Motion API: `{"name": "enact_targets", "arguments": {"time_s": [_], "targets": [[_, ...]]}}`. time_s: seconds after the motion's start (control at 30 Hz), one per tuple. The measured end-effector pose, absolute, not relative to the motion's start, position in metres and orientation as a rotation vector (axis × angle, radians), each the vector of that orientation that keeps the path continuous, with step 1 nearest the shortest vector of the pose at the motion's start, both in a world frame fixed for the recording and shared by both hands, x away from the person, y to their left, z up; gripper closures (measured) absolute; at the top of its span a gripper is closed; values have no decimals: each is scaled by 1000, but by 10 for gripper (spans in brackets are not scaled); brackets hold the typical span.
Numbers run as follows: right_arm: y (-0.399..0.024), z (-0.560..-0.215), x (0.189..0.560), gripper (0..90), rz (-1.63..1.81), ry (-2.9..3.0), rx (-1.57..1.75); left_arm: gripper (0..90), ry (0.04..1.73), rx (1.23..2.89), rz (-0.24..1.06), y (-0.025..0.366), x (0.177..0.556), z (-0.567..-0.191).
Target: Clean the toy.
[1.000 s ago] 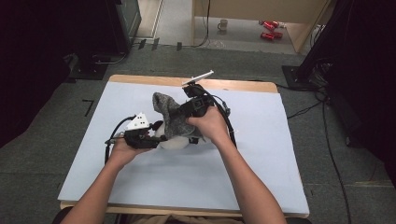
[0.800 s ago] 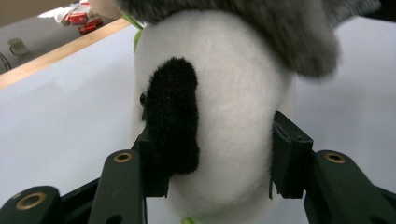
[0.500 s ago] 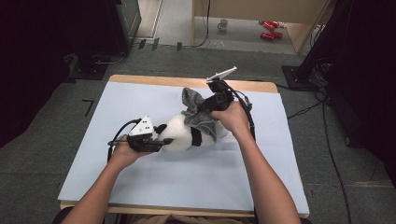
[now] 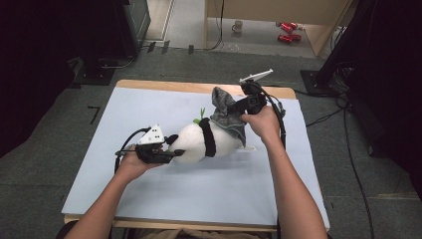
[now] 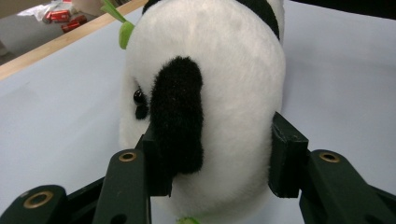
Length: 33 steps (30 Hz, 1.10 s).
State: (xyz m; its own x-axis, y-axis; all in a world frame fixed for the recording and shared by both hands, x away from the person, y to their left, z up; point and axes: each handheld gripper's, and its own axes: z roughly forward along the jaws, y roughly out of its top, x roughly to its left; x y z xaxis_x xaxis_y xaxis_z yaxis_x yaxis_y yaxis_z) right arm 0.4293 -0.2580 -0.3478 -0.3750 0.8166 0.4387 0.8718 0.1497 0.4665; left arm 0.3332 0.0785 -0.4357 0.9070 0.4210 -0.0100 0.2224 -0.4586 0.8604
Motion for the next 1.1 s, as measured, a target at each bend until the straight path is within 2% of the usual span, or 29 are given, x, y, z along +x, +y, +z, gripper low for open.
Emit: {"name": "enact_targets", "arguments": {"time_s": [0.33, 0.6, 0.83, 0.93, 1.1], "targets": [[-289, -349, 421, 769, -988, -2332, -1863, 598, 572, 2016, 251, 84, 338, -435], [-301, -340, 404, 767, -1203, -2216, -1802, 671, 634, 1929, 264, 84, 342, -430], [-279, -324, 389, 768, -1284, -2239, -1661, 681, 745, 1804, 357, 95, 343, -422], [-261, -324, 384, 767, -1278, -2273, -1591, 675, 797, 1821, 404, 94, 343, -425], [-223, -341, 381, 768, -1208, -2318, -1497, 666, 806, 1844, 386, 86, 342, -432]]}}
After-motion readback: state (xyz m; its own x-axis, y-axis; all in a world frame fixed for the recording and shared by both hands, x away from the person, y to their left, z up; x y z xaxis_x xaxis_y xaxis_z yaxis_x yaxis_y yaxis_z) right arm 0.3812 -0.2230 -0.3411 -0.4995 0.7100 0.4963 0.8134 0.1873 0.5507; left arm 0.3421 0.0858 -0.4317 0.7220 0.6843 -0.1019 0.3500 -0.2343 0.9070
